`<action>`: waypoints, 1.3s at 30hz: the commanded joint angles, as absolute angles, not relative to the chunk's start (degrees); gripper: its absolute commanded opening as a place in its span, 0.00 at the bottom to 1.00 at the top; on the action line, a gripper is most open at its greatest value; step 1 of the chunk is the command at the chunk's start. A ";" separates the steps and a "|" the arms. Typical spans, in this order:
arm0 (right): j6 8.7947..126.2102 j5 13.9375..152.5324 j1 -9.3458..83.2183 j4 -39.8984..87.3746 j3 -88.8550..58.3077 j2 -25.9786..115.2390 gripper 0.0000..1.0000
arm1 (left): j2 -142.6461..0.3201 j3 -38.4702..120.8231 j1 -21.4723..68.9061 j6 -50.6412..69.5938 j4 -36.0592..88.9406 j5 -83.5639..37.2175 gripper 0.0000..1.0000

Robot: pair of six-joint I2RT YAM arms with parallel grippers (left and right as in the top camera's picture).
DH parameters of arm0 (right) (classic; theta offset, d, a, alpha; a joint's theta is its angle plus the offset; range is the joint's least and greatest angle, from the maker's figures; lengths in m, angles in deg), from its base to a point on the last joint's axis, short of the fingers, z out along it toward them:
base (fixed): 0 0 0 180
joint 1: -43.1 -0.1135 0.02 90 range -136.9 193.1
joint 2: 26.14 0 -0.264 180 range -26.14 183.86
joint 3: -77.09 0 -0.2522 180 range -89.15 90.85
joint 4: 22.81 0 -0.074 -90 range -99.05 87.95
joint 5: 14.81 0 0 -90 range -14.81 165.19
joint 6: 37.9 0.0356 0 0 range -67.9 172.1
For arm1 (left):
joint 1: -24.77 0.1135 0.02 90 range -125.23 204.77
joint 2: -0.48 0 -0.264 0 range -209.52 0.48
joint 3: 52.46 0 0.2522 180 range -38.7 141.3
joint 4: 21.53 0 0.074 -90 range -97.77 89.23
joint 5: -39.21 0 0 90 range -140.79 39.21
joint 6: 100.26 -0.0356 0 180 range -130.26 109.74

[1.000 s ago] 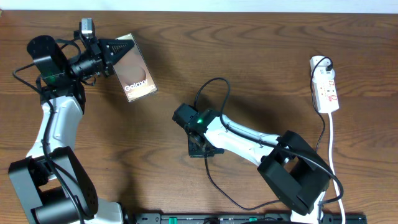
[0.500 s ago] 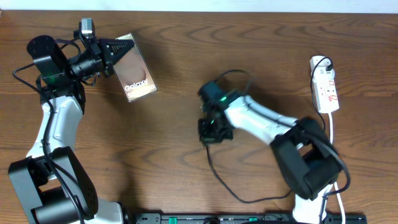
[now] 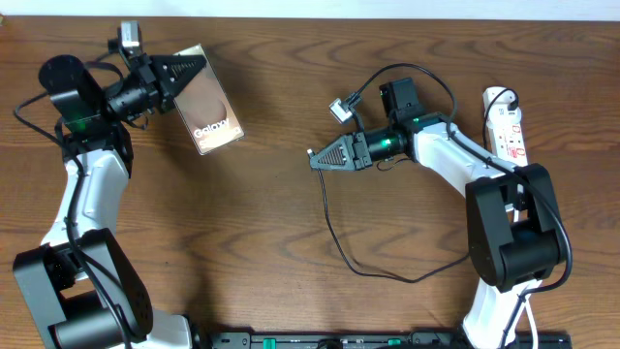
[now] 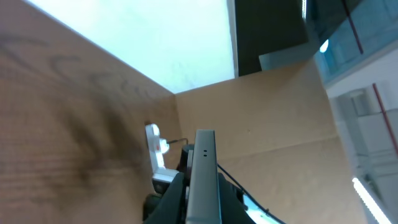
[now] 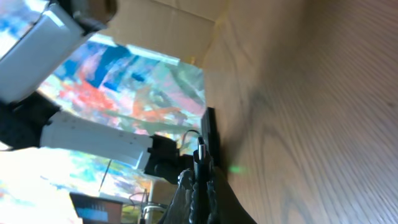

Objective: Plug charger to phone and switch on socket
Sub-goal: 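Lift the connector with the right gripper toward the held phone, then align the connector with the phone's bottom port using the right gripper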

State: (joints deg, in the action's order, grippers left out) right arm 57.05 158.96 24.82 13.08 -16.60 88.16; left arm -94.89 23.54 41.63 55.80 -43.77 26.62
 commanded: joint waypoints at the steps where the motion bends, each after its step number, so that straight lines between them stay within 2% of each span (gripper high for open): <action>1: 54.56 164.71 23.51 10.77 -16.62 88.62 0.01 | -93.82 24.81 41.80 55.78 -47.53 26.05 0.07; 17: 55.90 163.59 14.15 -8.07 -16.62 88.62 0.01 | -93.82 24.81 38.33 56.24 -49.00 23.16 0.07; 24: 64.53 162.15 13.95 -18.48 -16.60 88.62 0.01 | -93.82 24.81 36.51 56.37 -49.04 17.44 0.07; 33: 80.90 160.40 13.95 -37.12 -16.62 88.62 0.01 | -93.82 24.81 36.51 56.17 -49.06 16.02 0.07; 39: 90.39 158.06 13.95 -44.18 -16.62 88.62 0.01 | -93.82 24.81 36.51 56.50 -52.28 17.59 0.07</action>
State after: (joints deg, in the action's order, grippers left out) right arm 81.86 159.92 14.00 -42.35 -16.88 88.25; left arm -94.89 23.54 36.65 55.74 -49.37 16.41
